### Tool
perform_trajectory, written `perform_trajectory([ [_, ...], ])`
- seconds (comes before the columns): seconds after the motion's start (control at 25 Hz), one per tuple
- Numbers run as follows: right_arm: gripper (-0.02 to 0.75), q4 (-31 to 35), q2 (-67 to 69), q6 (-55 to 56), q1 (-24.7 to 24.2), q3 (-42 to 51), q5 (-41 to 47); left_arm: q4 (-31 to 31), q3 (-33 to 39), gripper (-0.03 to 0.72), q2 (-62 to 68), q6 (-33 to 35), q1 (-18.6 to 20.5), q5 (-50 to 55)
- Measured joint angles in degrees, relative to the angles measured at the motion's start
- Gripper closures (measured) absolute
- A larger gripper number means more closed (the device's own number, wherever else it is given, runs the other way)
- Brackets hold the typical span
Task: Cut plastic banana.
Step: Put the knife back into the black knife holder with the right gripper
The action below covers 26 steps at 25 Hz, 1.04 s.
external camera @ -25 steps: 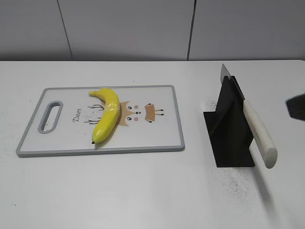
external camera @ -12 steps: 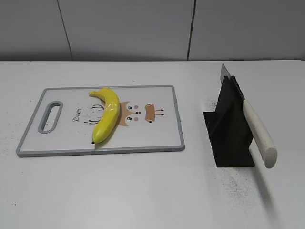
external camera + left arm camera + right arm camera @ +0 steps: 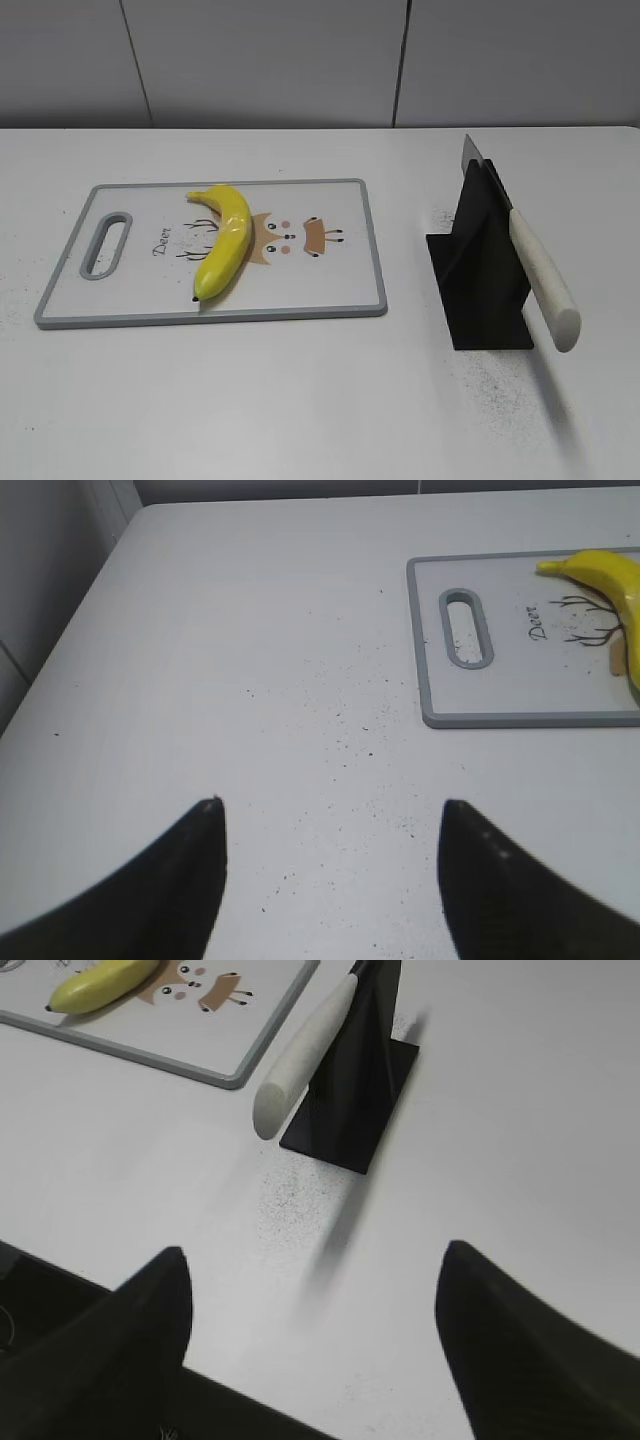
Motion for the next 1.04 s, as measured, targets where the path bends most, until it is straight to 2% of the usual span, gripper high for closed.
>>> perform_trajectory([
  [0.24, 0.176, 0.2, -4.3, 0.0, -0.1, 0.0, 0.0, 0.0, 0.0, 0.058, 0.0, 0.0, 0.0, 0.0],
  [0.36, 0.176, 0.5, -4.3, 0.0, -1.9, 0.1, 0.0, 0.0, 0.0, 0.065, 0.0, 0.0, 0.0, 0.0],
  [0.72, 0.176, 0.9, -4.3, 0.0, -22.5, 0.1, 0.0, 0.0, 0.0, 0.08, 0.0, 0.0, 0.0, 0.0],
  [0.8, 0.176, 0.9, -4.3, 0.0, -24.7, 0.1, 0.0, 0.0, 0.0, 0.086, 0.0, 0.0, 0.0, 0.0],
  [1.04, 0.176, 0.9, -4.3, 0.0, -25.1, 0.1, 0.0, 0.0, 0.0, 0.092, 0.0, 0.0, 0.0, 0.0],
])
